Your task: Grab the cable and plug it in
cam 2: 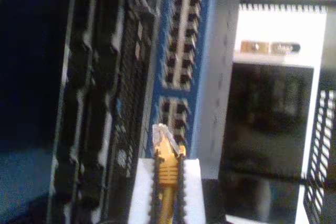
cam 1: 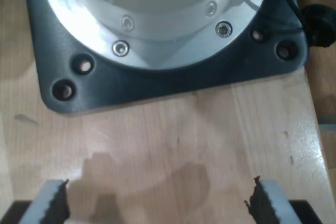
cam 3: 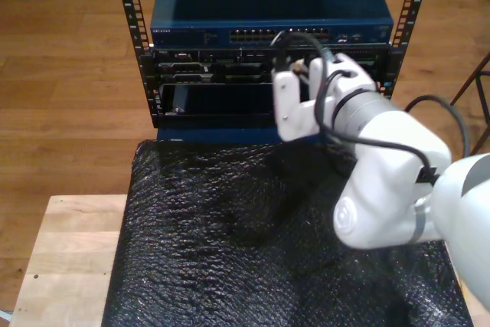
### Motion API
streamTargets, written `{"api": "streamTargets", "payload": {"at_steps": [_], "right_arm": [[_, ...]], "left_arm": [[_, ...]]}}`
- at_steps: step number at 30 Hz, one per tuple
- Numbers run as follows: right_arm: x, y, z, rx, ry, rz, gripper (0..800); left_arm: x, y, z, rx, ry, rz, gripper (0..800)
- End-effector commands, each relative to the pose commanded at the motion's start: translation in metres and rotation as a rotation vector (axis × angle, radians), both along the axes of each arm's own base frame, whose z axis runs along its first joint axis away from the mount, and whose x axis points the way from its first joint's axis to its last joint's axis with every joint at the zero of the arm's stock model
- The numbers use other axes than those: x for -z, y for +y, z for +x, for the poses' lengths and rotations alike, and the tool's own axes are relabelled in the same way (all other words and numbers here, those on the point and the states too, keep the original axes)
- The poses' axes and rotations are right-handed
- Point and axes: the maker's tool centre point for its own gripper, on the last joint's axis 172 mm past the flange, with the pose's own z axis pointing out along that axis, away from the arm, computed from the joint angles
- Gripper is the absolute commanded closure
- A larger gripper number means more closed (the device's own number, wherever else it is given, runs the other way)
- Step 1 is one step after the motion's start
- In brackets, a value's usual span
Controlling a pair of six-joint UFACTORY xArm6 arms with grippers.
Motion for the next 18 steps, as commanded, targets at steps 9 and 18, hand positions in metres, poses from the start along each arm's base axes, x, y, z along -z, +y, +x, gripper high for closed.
{"api": "streamTargets", "payload": {"at_steps": [9,18], "right_arm": [[0.009,0.0,0.02,0.023,-0.004,0.018,800],[0.004,-0.008,0.026,0.046,-0.073,0.021,800]], "left_arm": [[0.0,0.0,0.0,0.001,-0.001,0.0,0],[0.0,0.0,0.0,0.001,-0.001,0.0,0]]}}
